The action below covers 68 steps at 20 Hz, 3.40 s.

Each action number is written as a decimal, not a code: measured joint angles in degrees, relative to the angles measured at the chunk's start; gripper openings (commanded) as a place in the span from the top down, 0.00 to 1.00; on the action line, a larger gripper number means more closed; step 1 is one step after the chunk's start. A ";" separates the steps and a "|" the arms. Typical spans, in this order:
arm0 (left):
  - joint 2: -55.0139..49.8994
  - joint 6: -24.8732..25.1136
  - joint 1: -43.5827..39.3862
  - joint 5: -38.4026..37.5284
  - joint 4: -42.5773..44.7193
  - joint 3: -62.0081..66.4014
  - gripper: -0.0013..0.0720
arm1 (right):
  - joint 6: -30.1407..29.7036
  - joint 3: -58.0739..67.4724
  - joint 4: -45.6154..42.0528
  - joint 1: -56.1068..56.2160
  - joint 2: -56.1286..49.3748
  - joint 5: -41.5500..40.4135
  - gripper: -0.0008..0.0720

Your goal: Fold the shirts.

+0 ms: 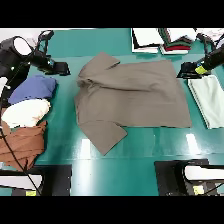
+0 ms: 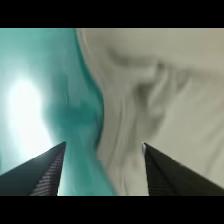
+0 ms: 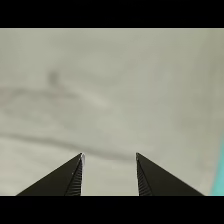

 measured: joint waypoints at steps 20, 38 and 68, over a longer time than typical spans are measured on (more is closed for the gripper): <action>19.56 3.74 -3.45 16.72 -27.34 -55.23 0.55 | -1.73 -27.56 3.78 -0.22 23.34 -3.32 0.46; 25.44 2.82 -8.28 15.23 -18.95 -44.83 0.95 | -4.22 -45.51 3.69 -36.06 18.40 -2.93 0.37; 41.81 -7.65 -8.35 9.99 7.30 23.67 0.95 | -4.13 22.45 4.46 -10.93 33.99 -4.31 0.97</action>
